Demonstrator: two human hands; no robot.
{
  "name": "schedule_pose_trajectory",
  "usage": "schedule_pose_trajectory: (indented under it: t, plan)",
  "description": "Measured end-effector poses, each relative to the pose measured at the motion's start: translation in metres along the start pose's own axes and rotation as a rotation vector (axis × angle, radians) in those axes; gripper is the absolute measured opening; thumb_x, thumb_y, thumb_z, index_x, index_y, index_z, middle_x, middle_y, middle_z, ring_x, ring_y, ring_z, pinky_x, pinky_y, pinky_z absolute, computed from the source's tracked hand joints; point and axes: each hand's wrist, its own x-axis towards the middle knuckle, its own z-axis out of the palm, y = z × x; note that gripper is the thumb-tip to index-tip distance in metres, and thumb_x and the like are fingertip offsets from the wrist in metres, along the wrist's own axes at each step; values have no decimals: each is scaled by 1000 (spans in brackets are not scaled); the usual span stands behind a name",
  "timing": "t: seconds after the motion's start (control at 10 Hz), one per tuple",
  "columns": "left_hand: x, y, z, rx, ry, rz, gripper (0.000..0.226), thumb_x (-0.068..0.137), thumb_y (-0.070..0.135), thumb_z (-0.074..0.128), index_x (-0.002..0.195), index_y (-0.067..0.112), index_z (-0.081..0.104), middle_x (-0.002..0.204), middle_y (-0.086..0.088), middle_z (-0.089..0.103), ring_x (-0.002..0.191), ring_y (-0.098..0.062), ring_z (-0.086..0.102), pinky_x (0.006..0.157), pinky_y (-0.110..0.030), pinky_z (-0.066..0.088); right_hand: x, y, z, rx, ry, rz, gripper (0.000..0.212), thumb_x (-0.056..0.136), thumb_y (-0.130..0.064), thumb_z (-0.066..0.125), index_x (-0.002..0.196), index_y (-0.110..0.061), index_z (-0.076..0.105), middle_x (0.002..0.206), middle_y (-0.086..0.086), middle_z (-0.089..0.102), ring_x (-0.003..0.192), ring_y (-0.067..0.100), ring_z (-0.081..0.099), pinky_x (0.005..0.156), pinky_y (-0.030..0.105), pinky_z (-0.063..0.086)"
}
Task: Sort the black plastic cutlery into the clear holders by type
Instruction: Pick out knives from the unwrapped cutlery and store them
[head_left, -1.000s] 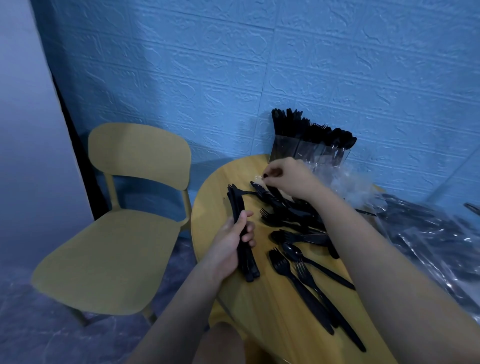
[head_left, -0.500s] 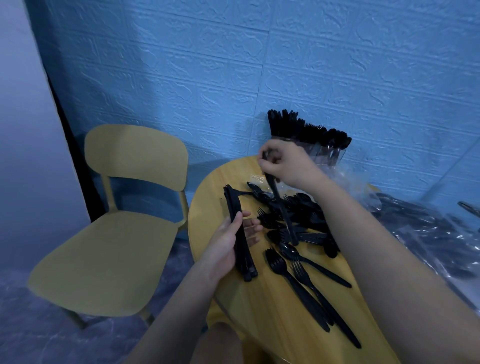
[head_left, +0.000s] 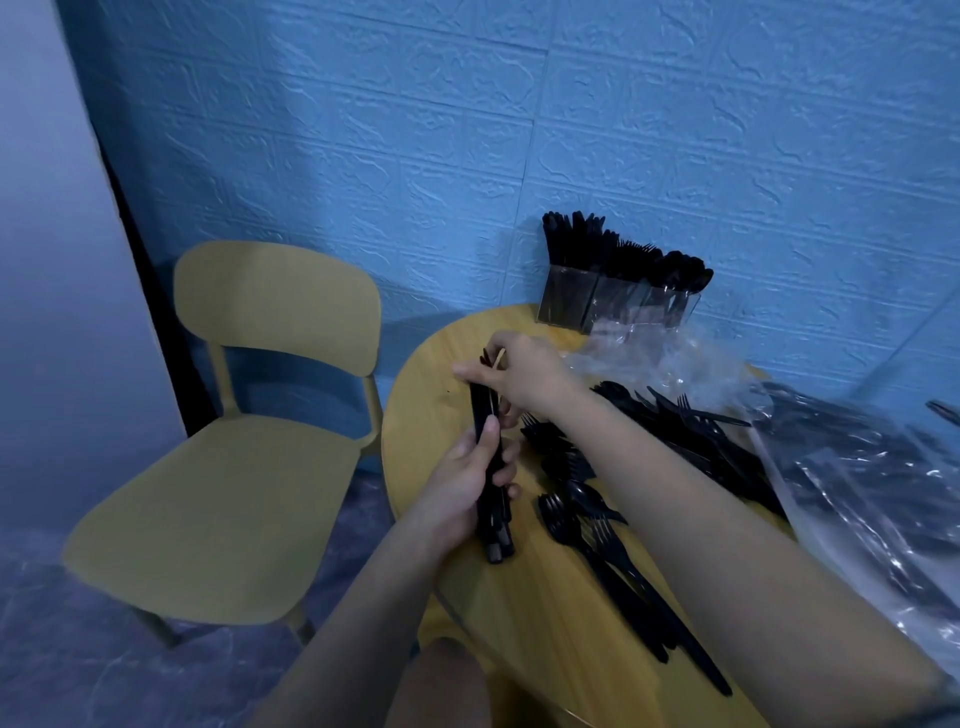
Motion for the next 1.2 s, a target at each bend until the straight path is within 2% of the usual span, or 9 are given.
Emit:
schedule_pose_trajectory:
  t: [0.1, 0.2, 0.4, 0.5, 0.7, 0.8, 0.9, 1.0, 1.2]
  plan:
    - [1, -1, -3, -16, 18, 3, 23, 98, 31, 42, 104, 11, 52, 61, 5, 38, 45, -4, 34, 43, -19, 37, -9, 20, -29, -87, -19, -68, 25, 89, -36, 64, 95, -11, 60, 80, 3, 65, 66, 18, 63, 57, 27, 47]
    - [2, -1, -5, -34, 6, -3, 23, 99, 30, 41, 106, 10, 51, 61, 5, 38, 46, -5, 34, 44, -19, 38, -24, 56, -63, -469, -239, -73, 14, 88, -15, 65, 102, -14, 67, 96, -1, 62, 96, 16, 60, 76, 22, 40]
    - [2, -3, -6, -38, 21, -14, 24, 99, 30, 42, 105, 10, 52, 60, 5, 38, 46, -6, 35, 46, -20, 39, -36, 101, -56, -666, -437, -35, 39, 87, -18, 67, 125, -21, 59, 125, 0, 51, 113, 18, 49, 87, 25, 40]
    - [2, -2, -5, -35, 22, -14, 23, 100, 29, 42, 105, 10, 53, 60, 5, 38, 46, -6, 35, 48, -21, 39, -36, 106, -53, -641, -425, -81, 34, 88, -22, 66, 122, -21, 59, 118, -2, 45, 104, 13, 42, 86, 26, 38]
    - [1, -1, -5, -64, 27, -23, 23, 101, 28, 41, 106, 9, 53, 59, 5, 39, 47, -6, 35, 48, -21, 40, -44, 103, -64, -467, -246, -154, 31, 92, -25, 60, 122, -18, 59, 110, -7, 49, 84, 8, 47, 71, 17, 36]
    - [0, -1, -5, -60, 22, -27, 23, 100, 29, 42, 106, 9, 53, 60, 4, 39, 48, -7, 36, 50, -22, 40, -49, 97, -69, -347, -77, -181, 32, 93, -21, 57, 124, -14, 60, 112, -2, 57, 84, 11, 52, 77, 21, 42]
    - [-1, 0, -4, -51, 26, -30, 22, 100, 28, 41, 105, 10, 53, 60, 4, 41, 50, -8, 37, 52, -23, 41, -54, 91, -73, -201, 95, -197, 25, 93, -12, 56, 115, -12, 66, 92, -9, 60, 71, 1, 50, 64, 8, 38]
    - [-3, 0, -3, -39, 25, -23, 22, 101, 27, 41, 105, 10, 54, 61, 4, 44, 51, -9, 40, 55, -24, 44, -56, 82, -78, -67, 193, -170, 17, 94, -13, 56, 102, -10, 70, 70, 5, 62, 49, 1, 44, 48, 11, 34]
    - [-4, 2, 0, -55, 38, -25, 20, 100, 24, 41, 104, 9, 55, 66, -1, 56, 57, -12, 52, 60, -27, 49, -54, 50, -83, 351, 228, -191, 8, 92, -12, 59, 99, -13, 63, 83, 9, 69, 57, 4, 55, 64, 21, 48]
